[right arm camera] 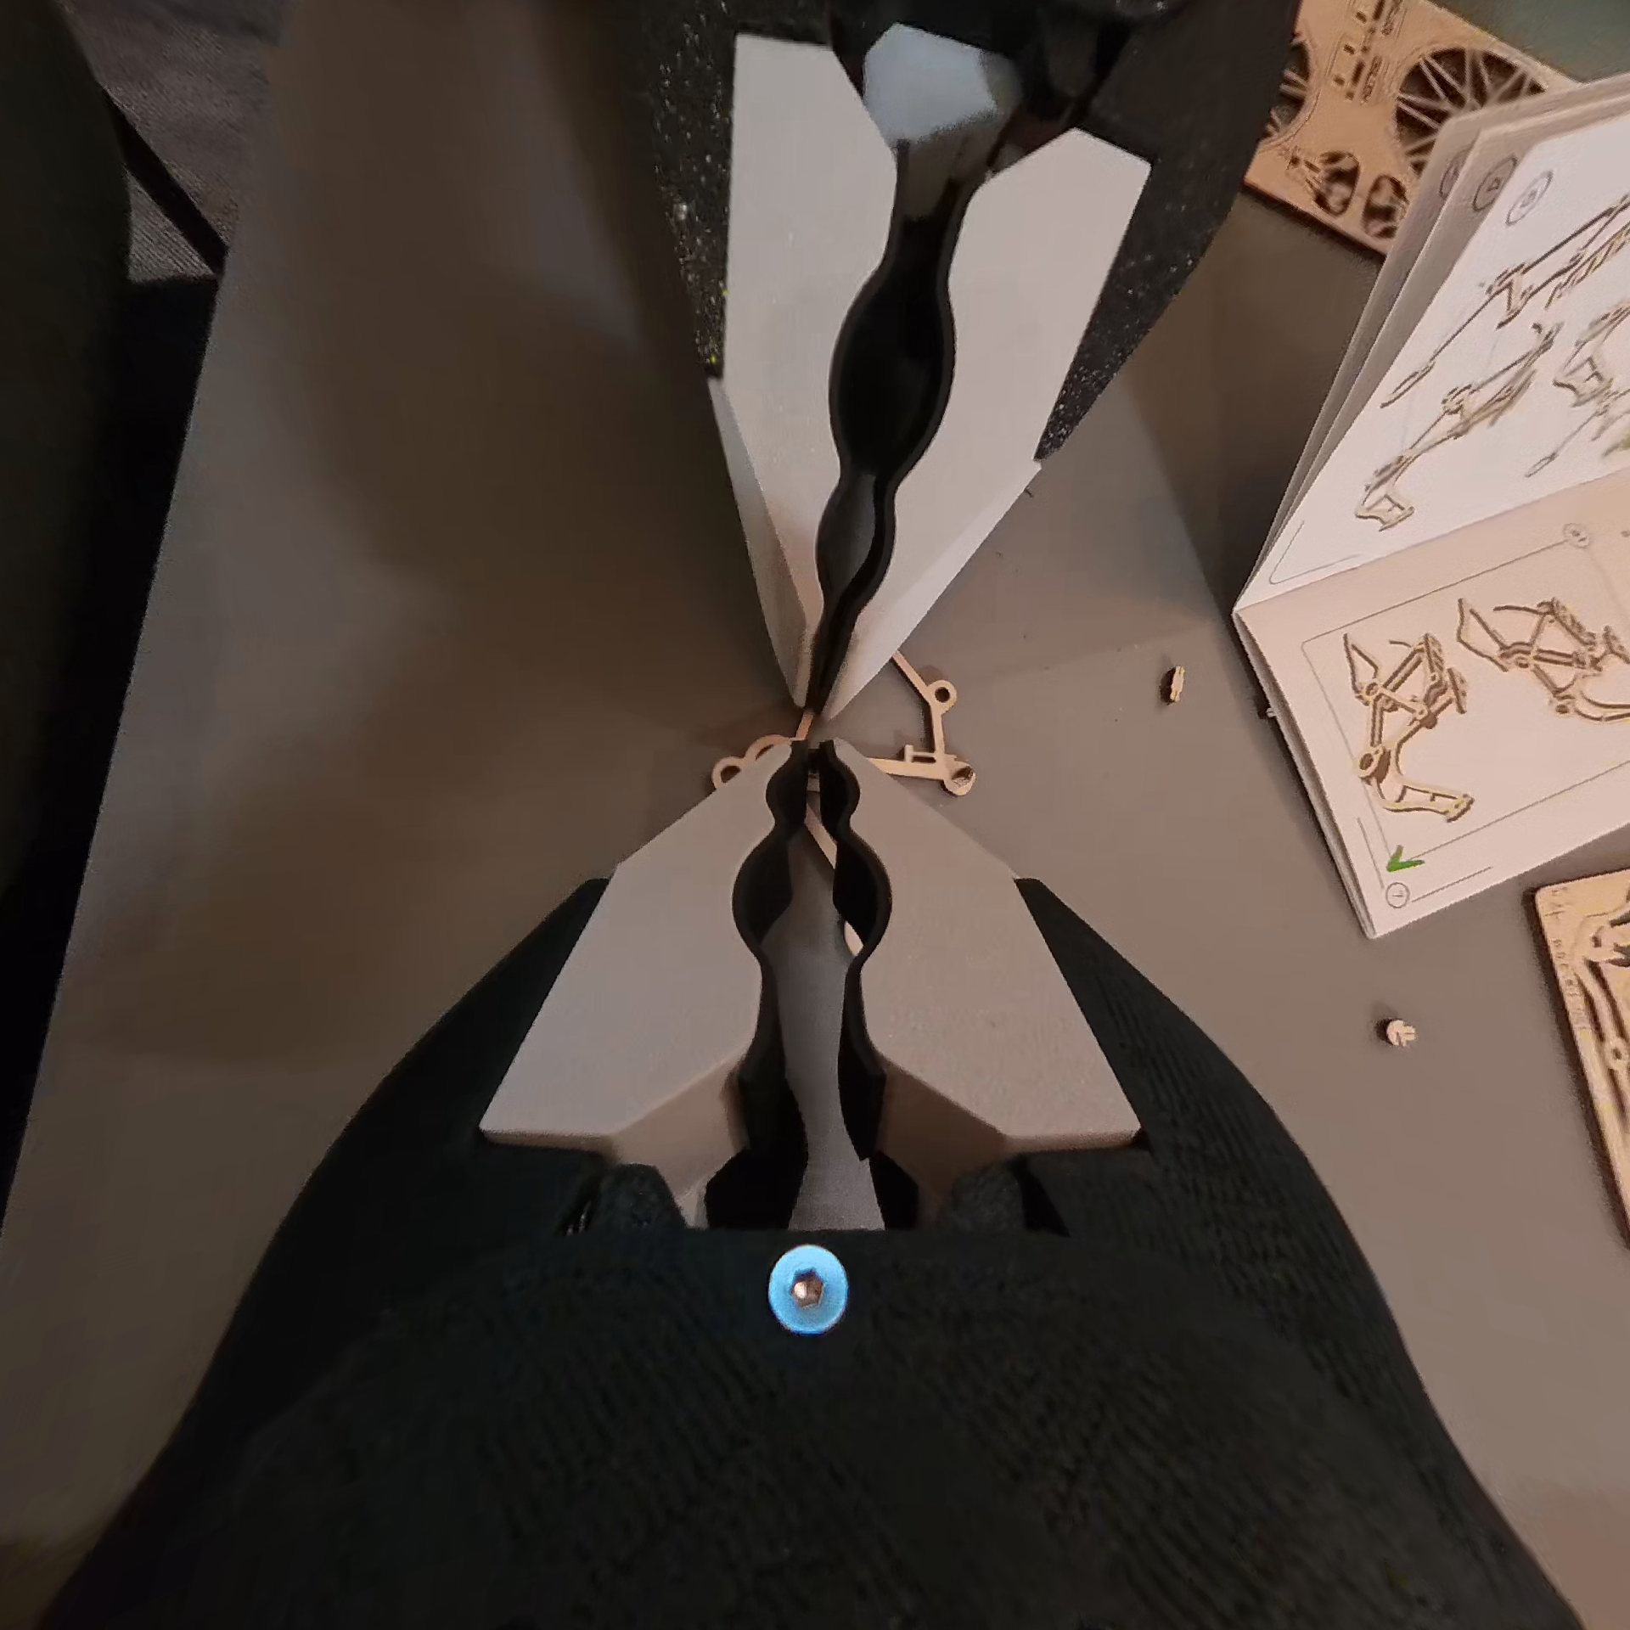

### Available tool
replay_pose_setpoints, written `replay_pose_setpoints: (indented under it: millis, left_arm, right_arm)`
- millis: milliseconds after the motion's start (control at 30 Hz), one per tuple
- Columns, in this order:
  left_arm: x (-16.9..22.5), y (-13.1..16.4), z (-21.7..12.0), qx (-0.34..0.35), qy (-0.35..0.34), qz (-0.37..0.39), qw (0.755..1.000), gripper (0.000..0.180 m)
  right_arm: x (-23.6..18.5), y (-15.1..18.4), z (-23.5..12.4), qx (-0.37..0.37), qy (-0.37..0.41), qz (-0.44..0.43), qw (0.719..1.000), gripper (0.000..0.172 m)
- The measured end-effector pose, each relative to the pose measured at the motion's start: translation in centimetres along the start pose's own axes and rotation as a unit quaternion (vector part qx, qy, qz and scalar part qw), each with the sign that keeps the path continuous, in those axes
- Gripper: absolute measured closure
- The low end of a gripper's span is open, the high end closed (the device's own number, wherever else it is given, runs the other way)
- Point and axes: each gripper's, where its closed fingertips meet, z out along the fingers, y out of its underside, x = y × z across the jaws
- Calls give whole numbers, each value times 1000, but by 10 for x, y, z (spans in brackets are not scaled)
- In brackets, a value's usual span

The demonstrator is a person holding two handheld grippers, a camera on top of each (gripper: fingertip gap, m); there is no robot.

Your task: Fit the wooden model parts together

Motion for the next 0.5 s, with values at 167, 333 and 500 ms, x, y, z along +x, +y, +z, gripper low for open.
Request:
replay_pose_setpoints:
  millis: [167, 333, 500]
  left_arm:
    - [0, 0, 0, 2, 0, -2, 1000, 180]
    - [0, 0, 0, 2, 0, -2, 1000, 180]
    - [0, 0, 0, 2, 0, -3, 1000, 180]
  right_arm:
    - [-1, 1, -1, 30, -34, 34, 998, 170]
    - [-1, 0, -1, 35, -33, 41, 998, 170]
    - [0, -1, -2, 48, -39, 52, 997, 170]
